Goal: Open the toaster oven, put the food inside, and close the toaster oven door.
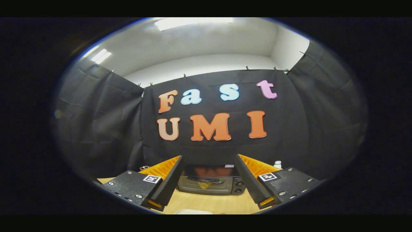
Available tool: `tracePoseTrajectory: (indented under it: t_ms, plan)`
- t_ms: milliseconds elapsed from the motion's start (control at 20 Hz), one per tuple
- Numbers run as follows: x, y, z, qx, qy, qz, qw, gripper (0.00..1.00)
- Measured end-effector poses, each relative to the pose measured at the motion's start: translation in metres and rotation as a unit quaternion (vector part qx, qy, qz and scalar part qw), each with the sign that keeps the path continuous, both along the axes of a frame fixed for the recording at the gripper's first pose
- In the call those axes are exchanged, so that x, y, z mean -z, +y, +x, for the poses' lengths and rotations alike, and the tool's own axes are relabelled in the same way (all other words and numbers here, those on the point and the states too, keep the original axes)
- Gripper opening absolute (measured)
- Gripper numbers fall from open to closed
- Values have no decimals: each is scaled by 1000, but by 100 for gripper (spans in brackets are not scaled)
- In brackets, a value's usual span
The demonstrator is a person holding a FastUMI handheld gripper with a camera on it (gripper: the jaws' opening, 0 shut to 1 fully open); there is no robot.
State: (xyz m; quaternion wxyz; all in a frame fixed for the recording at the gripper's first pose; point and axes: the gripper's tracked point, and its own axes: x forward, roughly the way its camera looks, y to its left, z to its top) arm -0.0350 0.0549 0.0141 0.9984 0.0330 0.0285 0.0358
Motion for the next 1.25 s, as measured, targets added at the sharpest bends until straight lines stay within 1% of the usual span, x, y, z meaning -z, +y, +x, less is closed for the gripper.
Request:
tracePoseTrajectory:
  t_ms: [200,700,950,1250]
  plan:
    - [-16,3,-7,-6,-20,-3,1000,95]
    - [-40,7,-19,-15,-42,-13,999,94]
    - [-45,8,-26,-23,-40,-20,999,94]
    - [-49,6,-29,-23,-40,-20,999,94]
